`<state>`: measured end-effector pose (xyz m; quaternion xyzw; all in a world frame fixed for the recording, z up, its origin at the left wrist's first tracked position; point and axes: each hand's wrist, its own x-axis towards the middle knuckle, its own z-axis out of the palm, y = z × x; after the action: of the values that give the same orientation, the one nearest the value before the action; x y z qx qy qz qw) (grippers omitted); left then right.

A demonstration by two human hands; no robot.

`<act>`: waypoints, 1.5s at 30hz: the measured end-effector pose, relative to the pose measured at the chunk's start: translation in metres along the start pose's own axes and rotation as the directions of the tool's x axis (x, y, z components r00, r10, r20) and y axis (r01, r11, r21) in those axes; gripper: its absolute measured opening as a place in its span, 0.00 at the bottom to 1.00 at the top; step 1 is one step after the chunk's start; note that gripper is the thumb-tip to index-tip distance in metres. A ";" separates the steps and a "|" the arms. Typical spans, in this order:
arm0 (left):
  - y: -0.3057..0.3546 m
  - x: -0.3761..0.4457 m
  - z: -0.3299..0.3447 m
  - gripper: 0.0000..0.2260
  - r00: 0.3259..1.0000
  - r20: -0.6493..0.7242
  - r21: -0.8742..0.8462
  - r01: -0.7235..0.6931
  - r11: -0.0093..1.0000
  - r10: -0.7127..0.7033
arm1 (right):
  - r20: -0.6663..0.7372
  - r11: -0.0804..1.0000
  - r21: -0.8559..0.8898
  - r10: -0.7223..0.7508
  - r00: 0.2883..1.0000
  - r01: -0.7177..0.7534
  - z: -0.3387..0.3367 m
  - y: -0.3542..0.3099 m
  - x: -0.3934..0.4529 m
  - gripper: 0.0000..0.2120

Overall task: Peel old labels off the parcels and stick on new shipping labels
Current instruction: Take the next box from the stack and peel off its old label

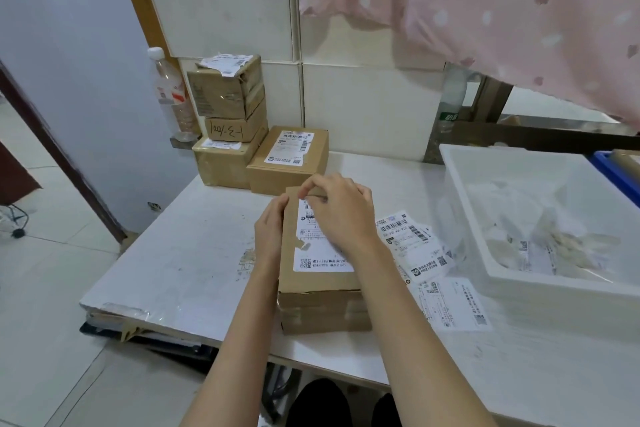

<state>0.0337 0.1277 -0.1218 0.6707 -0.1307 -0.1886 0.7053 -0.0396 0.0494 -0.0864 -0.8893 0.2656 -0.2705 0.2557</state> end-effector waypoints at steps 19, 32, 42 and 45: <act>-0.001 -0.004 0.000 0.13 0.997 0.005 0.017 -0.077 0.997 0.076 | 0.096 0.995 -0.036 0.097 0.991 -0.094 0.000 -0.001 0.011 0.08; -0.003 -0.003 -0.002 0.13 0.995 0.037 0.025 -0.096 0.995 0.095 | 0.019 0.999 -0.030 0.022 1.000 -0.022 0.002 -0.001 0.006 0.12; 0.002 -0.007 0.001 0.13 1.000 -0.010 -0.046 -0.023 0.999 0.023 | 0.007 0.999 -0.032 -0.006 1.000 0.006 0.003 0.002 0.004 0.12; 0.002 -0.008 0.002 0.13 1.000 -0.011 -0.042 -0.008 0.999 0.007 | -0.012 1.000 -0.030 0.005 1.000 -0.005 0.002 0.003 0.002 0.12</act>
<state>0.0255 0.1292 -0.1189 0.6562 -0.1255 -0.1852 0.7207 -0.0380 0.0468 -0.0884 -0.8907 0.2733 -0.2712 0.2416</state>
